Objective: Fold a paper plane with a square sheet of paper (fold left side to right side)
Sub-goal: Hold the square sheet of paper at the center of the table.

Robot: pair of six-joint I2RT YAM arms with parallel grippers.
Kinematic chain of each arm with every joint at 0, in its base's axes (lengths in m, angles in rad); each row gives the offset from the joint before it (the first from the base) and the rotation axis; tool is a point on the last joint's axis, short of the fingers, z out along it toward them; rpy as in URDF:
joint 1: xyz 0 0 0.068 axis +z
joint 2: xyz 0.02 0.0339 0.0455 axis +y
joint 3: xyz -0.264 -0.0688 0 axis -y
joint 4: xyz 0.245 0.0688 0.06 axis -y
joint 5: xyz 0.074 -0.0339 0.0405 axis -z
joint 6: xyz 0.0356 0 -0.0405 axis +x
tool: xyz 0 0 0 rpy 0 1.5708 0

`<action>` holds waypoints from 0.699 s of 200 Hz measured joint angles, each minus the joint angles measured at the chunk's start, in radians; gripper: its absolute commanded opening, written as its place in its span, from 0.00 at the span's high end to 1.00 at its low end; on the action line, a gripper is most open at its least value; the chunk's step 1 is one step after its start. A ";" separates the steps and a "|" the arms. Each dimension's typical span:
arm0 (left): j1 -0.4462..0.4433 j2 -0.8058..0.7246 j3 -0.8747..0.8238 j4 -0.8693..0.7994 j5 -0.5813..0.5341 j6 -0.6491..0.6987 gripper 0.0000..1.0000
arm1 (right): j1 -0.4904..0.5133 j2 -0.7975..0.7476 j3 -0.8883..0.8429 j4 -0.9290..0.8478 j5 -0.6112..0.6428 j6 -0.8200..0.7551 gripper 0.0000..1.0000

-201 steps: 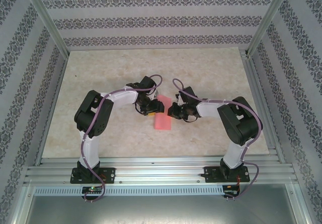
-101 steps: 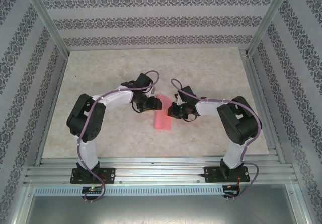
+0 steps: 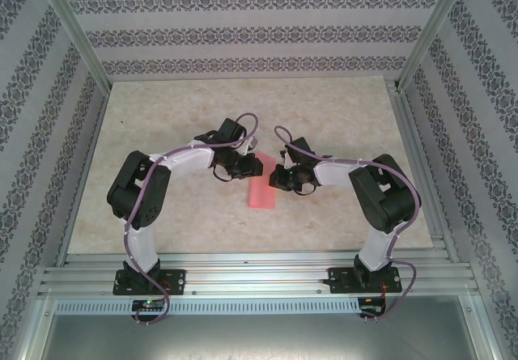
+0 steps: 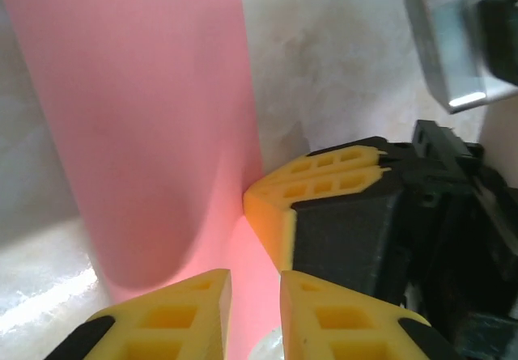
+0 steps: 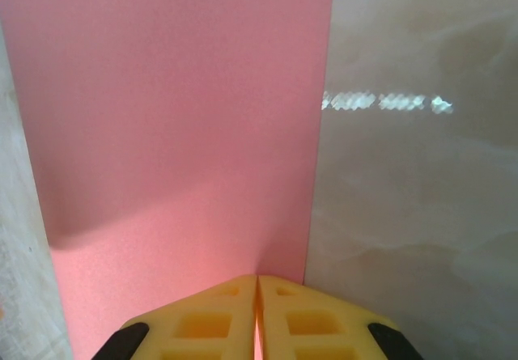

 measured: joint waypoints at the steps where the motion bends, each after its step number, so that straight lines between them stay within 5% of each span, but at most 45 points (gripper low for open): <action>1: 0.000 0.001 0.000 0.000 0.000 0.000 0.76 | 0.000 0.000 0.001 -0.001 0.000 0.000 0.90; 140: 0.000 0.065 0.000 -0.064 -0.134 0.058 0.81 | 0.002 0.001 0.014 -0.029 0.016 -0.022 0.90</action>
